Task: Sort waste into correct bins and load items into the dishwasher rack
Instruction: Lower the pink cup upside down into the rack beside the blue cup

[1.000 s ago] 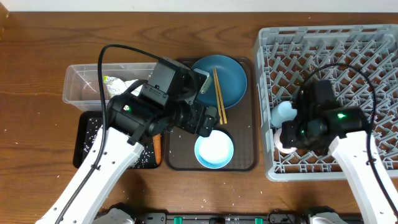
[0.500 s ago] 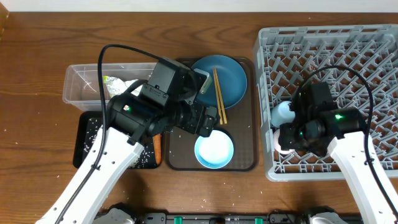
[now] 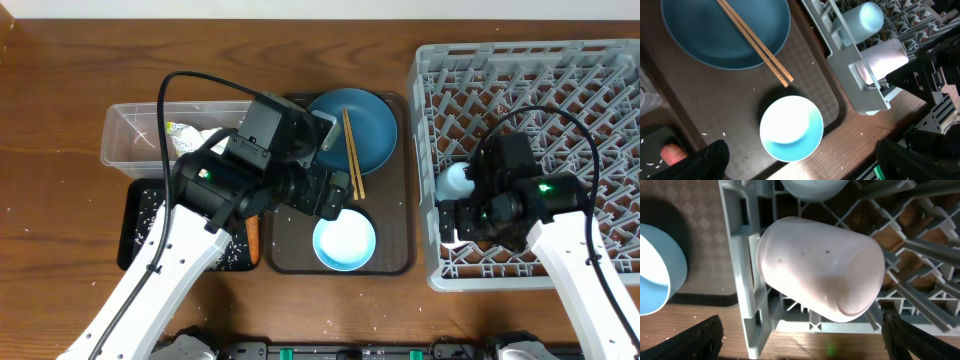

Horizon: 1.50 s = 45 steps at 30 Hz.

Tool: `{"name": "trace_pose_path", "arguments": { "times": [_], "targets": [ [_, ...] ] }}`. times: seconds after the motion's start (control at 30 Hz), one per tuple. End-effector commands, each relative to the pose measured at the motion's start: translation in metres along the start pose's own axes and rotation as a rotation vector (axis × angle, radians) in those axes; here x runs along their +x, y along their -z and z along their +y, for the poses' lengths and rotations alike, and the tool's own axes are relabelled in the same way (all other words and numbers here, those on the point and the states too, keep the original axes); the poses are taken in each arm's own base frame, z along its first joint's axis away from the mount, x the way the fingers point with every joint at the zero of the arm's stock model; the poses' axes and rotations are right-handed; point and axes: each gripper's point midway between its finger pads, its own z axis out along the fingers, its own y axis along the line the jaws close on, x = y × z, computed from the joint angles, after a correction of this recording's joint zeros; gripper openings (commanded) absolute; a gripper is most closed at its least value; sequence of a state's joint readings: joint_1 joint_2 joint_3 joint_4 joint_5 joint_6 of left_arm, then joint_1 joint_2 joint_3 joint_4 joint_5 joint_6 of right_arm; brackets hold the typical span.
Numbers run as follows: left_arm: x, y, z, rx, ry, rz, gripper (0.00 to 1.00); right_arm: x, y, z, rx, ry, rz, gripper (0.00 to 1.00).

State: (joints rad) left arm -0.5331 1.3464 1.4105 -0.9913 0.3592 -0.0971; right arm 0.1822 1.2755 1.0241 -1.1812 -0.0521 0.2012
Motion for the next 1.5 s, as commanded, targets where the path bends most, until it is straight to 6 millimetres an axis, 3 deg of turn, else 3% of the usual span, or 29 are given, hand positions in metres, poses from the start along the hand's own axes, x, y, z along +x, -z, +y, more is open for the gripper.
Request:
{"name": "trace_pose_path", "arguments": {
  "times": [0.0, 0.2, 0.33, 0.53, 0.7, 0.93, 1.1, 1.33, 1.47],
  "targets": [
    [0.001, -0.001, 0.002, -0.010, -0.005, 0.003, 0.96, -0.001, 0.001, -0.002, 0.019, 0.006, -0.006, 0.99],
    [0.001, -0.001, 0.002, -0.010, -0.006, 0.003, 0.96, -0.001, 0.003, -0.026, 0.157, -0.066, -0.021, 0.92],
    [0.001, -0.001, 0.002, -0.010, -0.005, 0.003, 0.96, -0.004, 0.003, -0.027, 0.163, -0.078, -0.035, 0.83],
    [0.001, -0.001, 0.002, -0.010, -0.005, 0.003, 0.96, -0.007, 0.002, -0.026, 0.158, -0.111, -0.048, 0.81],
    [0.001, -0.001, 0.002, -0.010, -0.006, 0.003, 0.96, -0.012, 0.000, -0.014, 0.092, -0.111, -0.057, 0.65],
    [0.001, -0.001, 0.002, -0.010, -0.006, 0.003, 0.96, -0.010, -0.002, -0.005, 0.041, -0.108, -0.043, 0.54],
    [0.001, -0.001, 0.002, -0.010, -0.006, 0.003, 0.96, -0.007, -0.002, 0.009, -0.039, -0.073, -0.021, 0.37],
    [0.001, -0.001, 0.002, -0.010, -0.005, 0.003, 0.96, -0.004, -0.001, 0.026, -0.139, -0.019, -0.001, 0.36],
    [0.001, -0.001, 0.002, -0.010, -0.006, 0.003, 0.96, -0.006, 0.004, 0.049, -0.269, 0.110, -0.018, 0.38]
  ]
}}
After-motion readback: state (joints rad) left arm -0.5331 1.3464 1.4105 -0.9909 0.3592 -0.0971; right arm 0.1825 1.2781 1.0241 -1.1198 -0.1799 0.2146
